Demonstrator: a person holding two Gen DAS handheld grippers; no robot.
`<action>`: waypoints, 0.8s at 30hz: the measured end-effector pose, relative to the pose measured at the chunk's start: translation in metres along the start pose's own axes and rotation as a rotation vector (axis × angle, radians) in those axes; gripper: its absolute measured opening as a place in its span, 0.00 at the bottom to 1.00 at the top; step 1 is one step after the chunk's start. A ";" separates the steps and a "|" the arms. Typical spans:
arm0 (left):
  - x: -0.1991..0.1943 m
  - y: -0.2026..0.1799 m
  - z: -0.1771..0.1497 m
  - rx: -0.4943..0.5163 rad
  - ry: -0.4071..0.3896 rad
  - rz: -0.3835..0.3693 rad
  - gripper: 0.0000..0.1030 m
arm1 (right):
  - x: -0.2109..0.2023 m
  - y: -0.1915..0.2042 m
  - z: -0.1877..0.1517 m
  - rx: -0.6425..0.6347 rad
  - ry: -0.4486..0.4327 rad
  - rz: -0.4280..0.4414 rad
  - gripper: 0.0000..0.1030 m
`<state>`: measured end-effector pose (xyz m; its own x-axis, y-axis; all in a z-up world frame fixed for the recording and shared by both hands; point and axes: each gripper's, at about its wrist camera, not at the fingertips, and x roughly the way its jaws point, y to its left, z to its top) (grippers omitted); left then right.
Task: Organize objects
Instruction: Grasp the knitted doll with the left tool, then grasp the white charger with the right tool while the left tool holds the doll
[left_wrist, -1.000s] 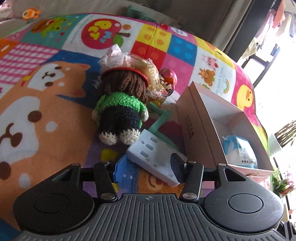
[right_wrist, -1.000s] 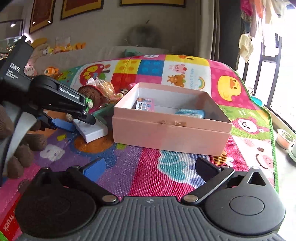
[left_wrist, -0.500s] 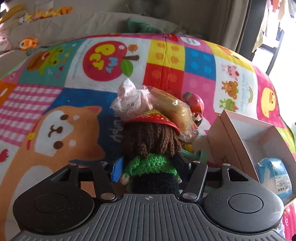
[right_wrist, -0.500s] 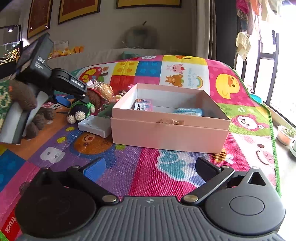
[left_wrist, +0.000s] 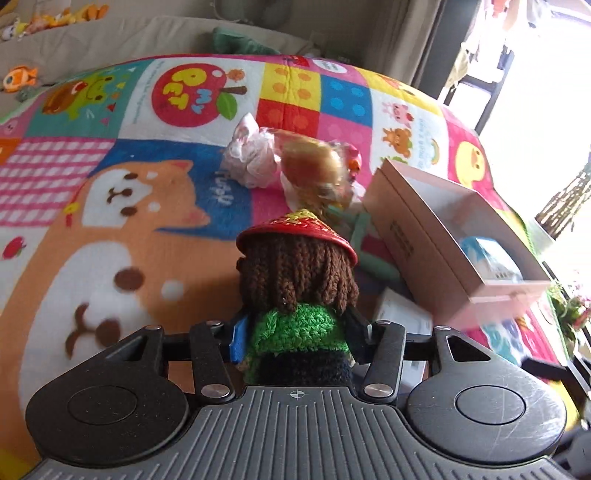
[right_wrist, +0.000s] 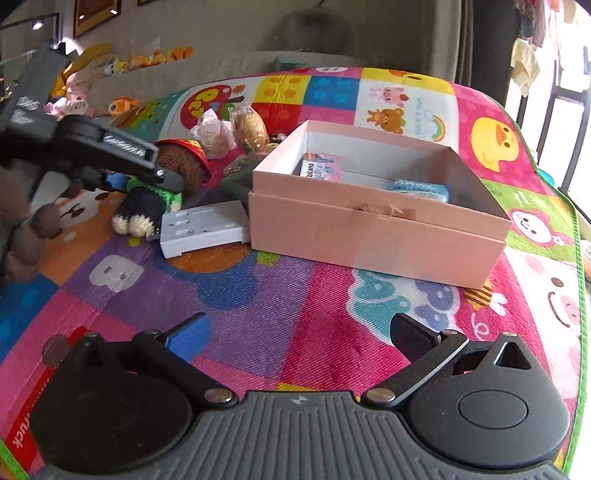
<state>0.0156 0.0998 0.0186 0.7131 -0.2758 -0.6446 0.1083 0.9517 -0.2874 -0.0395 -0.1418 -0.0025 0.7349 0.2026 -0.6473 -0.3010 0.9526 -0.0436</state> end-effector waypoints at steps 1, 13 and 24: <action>-0.012 0.008 -0.011 -0.013 -0.011 -0.015 0.54 | 0.003 0.003 0.002 -0.008 0.008 0.018 1.00; -0.044 0.037 -0.049 -0.115 -0.151 -0.036 0.56 | 0.043 0.051 0.045 0.052 0.024 0.143 1.00; -0.042 0.041 -0.050 -0.135 -0.152 -0.049 0.56 | 0.043 0.063 0.056 0.018 0.094 0.124 0.48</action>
<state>-0.0444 0.1431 -0.0017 0.8069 -0.2878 -0.5159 0.0588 0.9081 -0.4145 0.0072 -0.0603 0.0093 0.6325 0.2972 -0.7153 -0.3742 0.9258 0.0537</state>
